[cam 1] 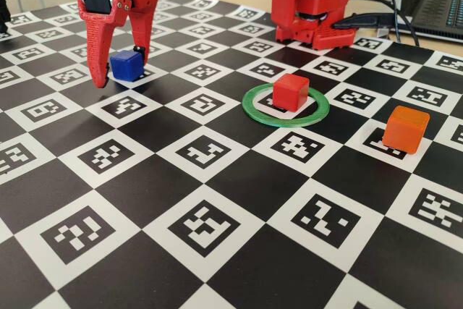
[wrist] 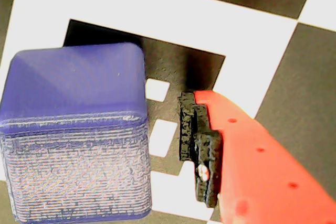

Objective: Grab the red cube then put it in the green circle then put the blue cube on top and finally the orange cube on top

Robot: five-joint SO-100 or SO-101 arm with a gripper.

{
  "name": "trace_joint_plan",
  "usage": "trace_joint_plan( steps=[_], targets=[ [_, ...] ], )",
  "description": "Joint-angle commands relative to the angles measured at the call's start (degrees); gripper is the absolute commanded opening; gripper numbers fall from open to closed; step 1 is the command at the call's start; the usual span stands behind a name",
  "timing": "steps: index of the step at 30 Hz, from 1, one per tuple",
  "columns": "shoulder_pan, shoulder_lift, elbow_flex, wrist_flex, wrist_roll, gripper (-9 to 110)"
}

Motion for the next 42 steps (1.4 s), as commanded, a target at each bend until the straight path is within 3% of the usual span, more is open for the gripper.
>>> trace_joint_plan(
  steps=[1,15,26,36,42],
  targets=[
    [0.70,2.64,-1.14,-0.44,-0.09,41],
    [0.70,2.90,-0.62,-0.97,0.26,10],
    [0.79,3.52,-0.97,-0.18,1.67,7],
    [0.62,12.13,-16.17,22.59,10.55,5],
    [-1.85,20.39,-18.90,32.17,21.09,4]
  ],
)
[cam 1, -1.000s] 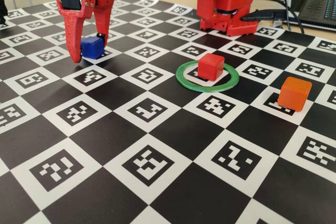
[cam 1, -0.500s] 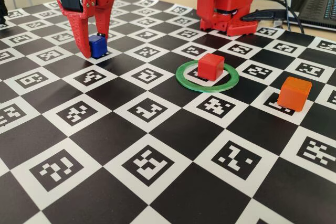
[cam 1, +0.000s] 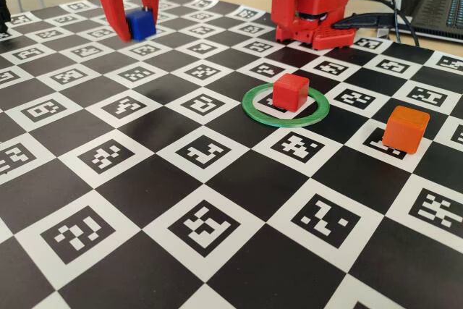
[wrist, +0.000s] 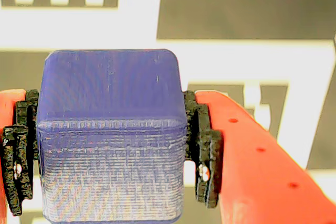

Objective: Grab the red cube then put it in the green circle then put the blue cube on top and finally the orange cube on top

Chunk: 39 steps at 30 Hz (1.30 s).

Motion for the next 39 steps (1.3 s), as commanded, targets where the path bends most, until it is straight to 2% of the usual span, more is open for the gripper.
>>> trace_joint_plan(
  steps=[1,7,19,30,39],
  targets=[
    [-2.72,11.87,-3.96,5.27,7.03,4],
    [-10.37,17.23,0.88,9.05,17.93,4],
    [-26.98,26.81,9.32,7.12,38.85,4],
    [-42.19,30.94,17.58,0.09,48.96,4],
    [-46.85,27.25,20.21,-5.89,53.70,3]
  ],
)
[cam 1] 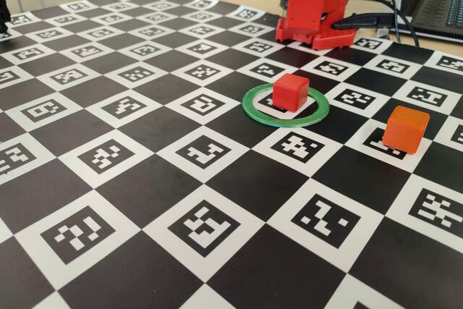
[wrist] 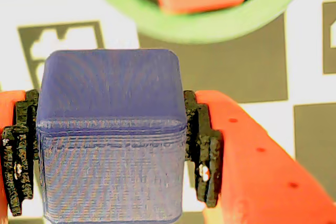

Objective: Grab the red cube then put it in the green circle then put the blue cube on top and finally the orange cube on top

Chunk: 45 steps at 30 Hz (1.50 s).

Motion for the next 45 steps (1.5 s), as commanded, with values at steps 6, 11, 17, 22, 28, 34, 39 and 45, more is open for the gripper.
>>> trace_joint_plan(
  steps=[6,11,17,22,28,34,39,45],
  targets=[
    [-4.39,-0.44,3.96,-5.54,0.97,3],
    [-5.80,-3.34,7.47,-9.67,-2.11,3],
    [-5.36,-7.38,8.44,-11.69,-3.78,2],
    [-3.78,-8.26,8.53,-12.04,-4.92,2],
    [-2.37,-8.53,9.23,-12.22,-6.77,2],
    [-1.67,-8.61,11.43,-13.80,-7.91,2],
    [-1.32,-8.17,13.10,-14.68,-7.65,2],
    [-1.85,-6.94,14.85,-15.56,-6.42,2]
  ],
)
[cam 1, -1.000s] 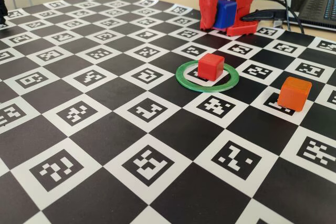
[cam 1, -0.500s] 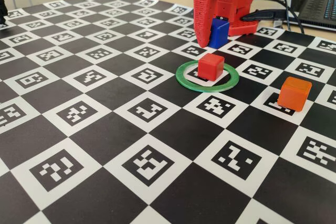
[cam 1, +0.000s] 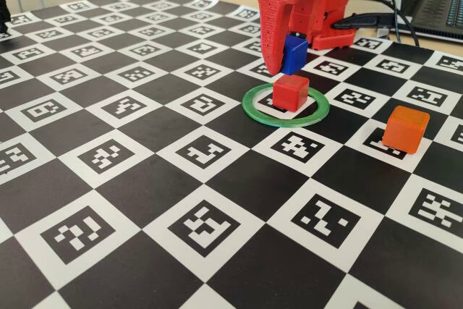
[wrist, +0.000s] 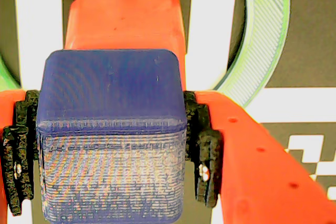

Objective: Grab the red cube then put it in the green circle then put the blue cube on top and finally the orange cube on top

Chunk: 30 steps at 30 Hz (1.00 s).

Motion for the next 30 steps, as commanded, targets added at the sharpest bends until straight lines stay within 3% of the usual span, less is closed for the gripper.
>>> trace_joint_plan(
  steps=[1,30],
  targets=[
    [-0.18,2.81,-0.35,-0.44,0.70,2],
    [-1.76,2.46,1.85,-3.25,2.11,2]
  ],
)
